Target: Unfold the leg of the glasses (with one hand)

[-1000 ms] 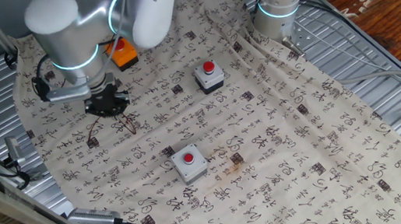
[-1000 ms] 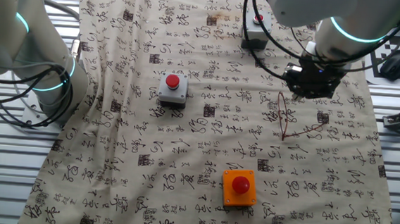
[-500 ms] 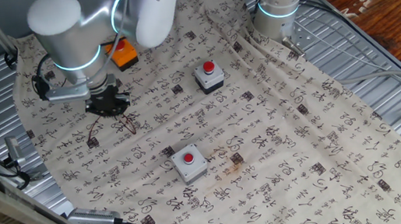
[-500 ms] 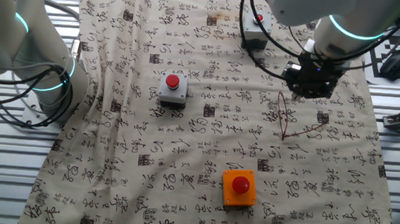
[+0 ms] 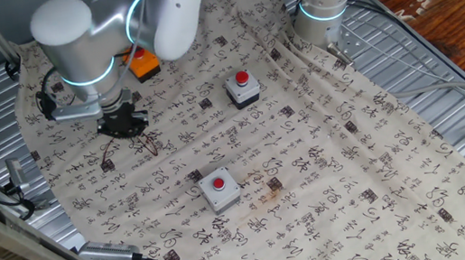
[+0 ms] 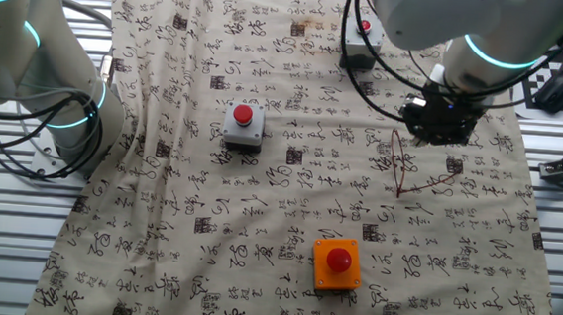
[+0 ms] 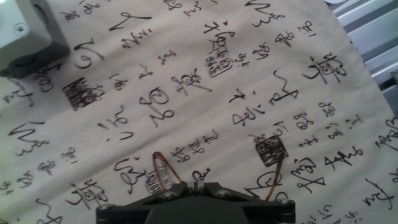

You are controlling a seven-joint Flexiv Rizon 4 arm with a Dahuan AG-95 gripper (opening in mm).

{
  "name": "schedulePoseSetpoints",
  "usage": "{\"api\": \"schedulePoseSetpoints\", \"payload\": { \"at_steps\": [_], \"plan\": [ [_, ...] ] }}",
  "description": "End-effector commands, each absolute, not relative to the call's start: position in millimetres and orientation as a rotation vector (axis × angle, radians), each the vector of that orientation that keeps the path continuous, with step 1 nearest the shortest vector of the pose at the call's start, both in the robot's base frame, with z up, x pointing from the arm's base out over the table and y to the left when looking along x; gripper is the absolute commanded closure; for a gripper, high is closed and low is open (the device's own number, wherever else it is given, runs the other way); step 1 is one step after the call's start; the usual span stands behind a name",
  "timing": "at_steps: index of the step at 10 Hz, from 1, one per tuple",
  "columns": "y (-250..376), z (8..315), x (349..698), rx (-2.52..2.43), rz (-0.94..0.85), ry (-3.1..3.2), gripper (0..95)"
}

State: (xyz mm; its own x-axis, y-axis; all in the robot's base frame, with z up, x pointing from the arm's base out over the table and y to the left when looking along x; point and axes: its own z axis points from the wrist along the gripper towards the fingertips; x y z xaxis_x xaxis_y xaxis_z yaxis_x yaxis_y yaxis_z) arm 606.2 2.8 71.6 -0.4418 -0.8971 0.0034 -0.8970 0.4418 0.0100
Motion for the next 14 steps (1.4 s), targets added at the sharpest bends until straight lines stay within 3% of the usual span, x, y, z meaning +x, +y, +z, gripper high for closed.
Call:
{"api": "schedulePoseSetpoints", "payload": {
  "at_steps": [1, 14],
  "plan": [
    [2, 70, 597, 1.664, -0.001, -2.657, 95.0],
    [7, 53, 595, 1.675, 0.014, -2.649, 95.0]
  ]
}}
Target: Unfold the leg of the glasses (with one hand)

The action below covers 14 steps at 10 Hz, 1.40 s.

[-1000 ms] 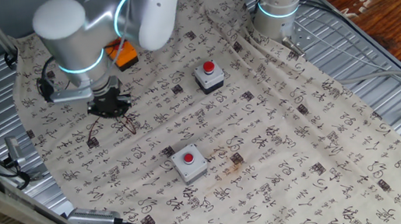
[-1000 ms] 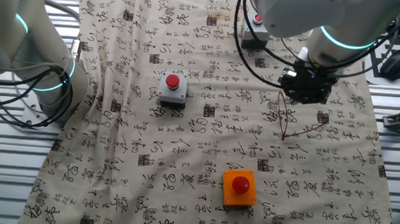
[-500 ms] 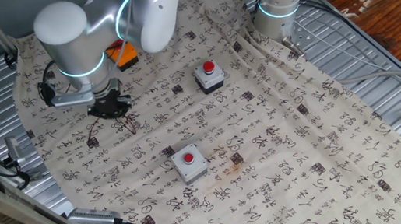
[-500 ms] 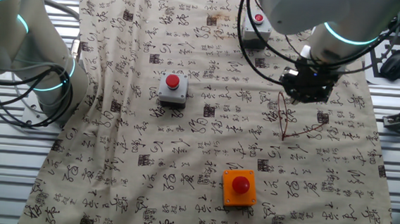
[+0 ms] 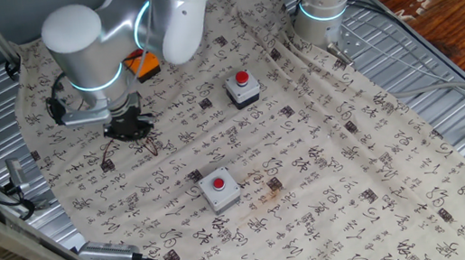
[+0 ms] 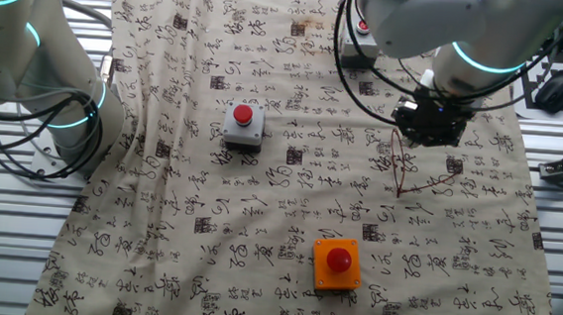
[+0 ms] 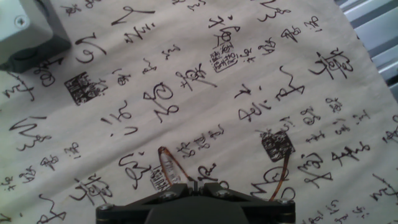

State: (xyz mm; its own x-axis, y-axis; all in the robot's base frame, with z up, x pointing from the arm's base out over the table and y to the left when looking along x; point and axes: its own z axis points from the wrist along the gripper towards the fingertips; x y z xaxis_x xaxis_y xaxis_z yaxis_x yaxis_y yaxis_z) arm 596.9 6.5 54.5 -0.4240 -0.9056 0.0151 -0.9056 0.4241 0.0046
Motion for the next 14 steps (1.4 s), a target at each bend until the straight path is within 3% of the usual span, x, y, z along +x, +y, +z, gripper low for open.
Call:
{"api": "schedulePoseSetpoints", "payload": {
  "at_steps": [1, 14],
  "plan": [
    [7, 51, 594, 1.674, 0.016, -2.652, 95.0],
    [7, 38, 584, 1.686, 0.024, -2.678, 95.0]
  ]
}}
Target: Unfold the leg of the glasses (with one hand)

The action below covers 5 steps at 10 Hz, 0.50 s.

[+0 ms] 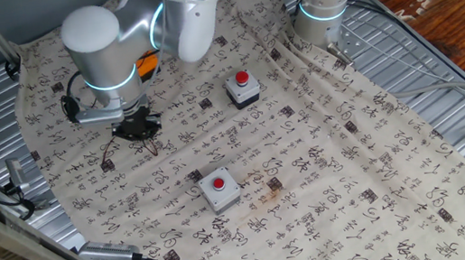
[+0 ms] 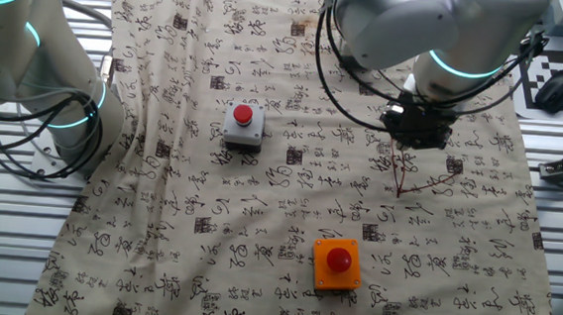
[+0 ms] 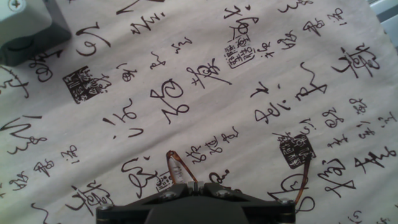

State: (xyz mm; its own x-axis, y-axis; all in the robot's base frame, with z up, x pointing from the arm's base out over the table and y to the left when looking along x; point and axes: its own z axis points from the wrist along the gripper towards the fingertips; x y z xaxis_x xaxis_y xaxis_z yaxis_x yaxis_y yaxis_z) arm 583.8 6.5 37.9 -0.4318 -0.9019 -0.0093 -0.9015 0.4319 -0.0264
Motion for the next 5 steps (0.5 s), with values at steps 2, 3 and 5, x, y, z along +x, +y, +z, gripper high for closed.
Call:
{"api": "schedulePoseSetpoints", "payload": {
  "at_steps": [2, 3, 5],
  "plan": [
    [7.5, 36.8, 583.7, -1.658, -0.024, 2.639, 95.0],
    [8.4, 36.1, 583.5, -1.656, -0.025, 2.64, 95.0],
    [11.3, 33.7, 582.9, -1.652, -0.029, 2.642, 95.0]
  ]
}}
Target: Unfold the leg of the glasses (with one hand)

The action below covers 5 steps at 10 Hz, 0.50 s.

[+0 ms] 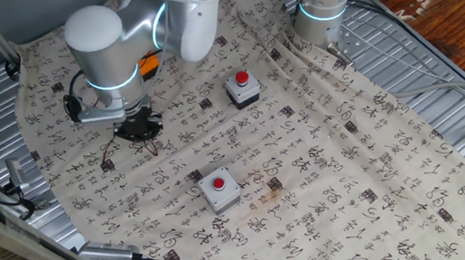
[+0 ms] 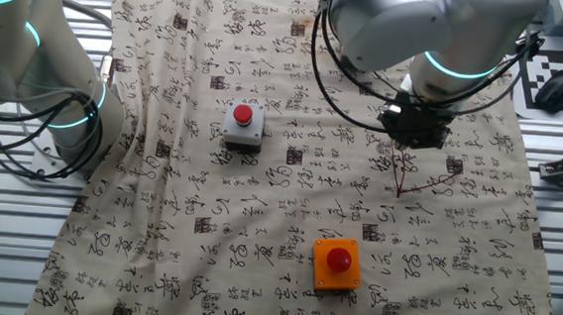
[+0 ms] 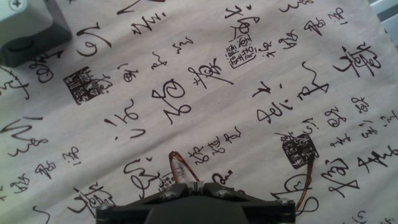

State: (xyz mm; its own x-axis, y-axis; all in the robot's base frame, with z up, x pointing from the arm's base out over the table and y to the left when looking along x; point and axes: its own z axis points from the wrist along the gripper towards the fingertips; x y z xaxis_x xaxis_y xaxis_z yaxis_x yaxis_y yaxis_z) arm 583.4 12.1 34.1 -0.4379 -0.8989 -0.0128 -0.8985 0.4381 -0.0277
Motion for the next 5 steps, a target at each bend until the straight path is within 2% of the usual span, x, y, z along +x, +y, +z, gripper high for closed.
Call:
{"api": "schedulePoseSetpoints", "payload": {
  "at_steps": [1, 5],
  "plan": [
    [11.9, 32.4, 581.8, -1.652, -0.029, 2.641, 95.0],
    [12.4, 28.9, 573.8, -1.642, -0.03, 2.641, 95.0]
  ]
}}
